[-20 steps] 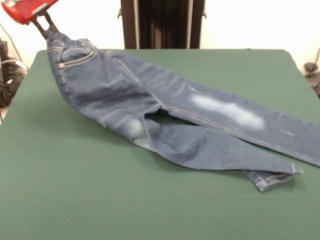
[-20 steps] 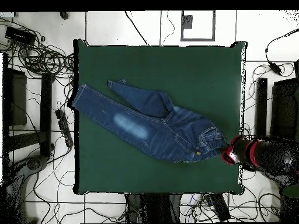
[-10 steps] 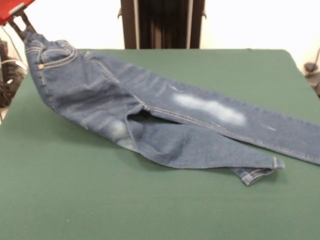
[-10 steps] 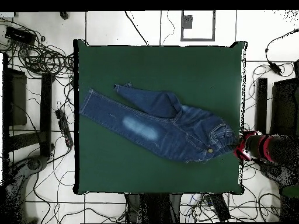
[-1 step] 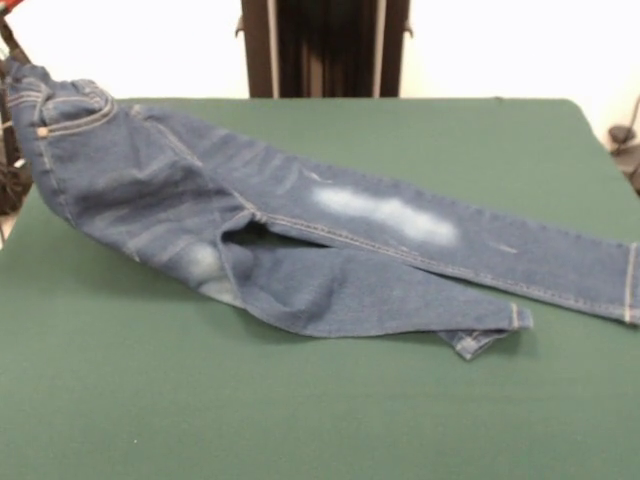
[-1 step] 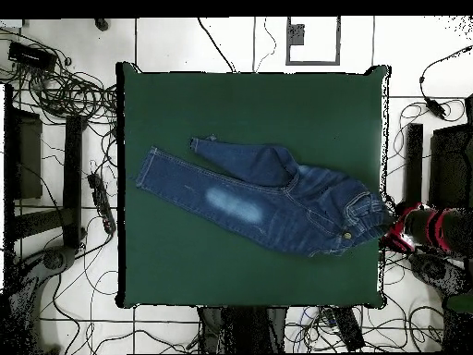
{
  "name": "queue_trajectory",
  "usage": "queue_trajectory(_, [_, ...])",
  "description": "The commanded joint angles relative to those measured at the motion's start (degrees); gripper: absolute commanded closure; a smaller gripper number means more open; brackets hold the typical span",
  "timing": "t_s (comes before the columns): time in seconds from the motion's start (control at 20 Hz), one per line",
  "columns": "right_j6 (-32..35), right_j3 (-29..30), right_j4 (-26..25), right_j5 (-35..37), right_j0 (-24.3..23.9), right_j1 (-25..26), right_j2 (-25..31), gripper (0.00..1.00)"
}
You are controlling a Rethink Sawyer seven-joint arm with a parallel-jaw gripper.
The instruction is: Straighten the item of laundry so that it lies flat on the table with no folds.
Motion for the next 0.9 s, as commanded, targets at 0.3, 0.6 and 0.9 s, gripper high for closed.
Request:
queue_trajectory(0.3, [-22.2,-11.4,-3.8,9.9,3.0,2.7,-2.7,1.00])
queue_trajectory(0.6, [-26.9,-14.0,-2.3,14.1,1.3,5.6,-2.8,1.00])
queue_trajectory(0.9, [-30.3,-16.8,-5.4,14.7,1.1,7.4,-4.2,1.00])
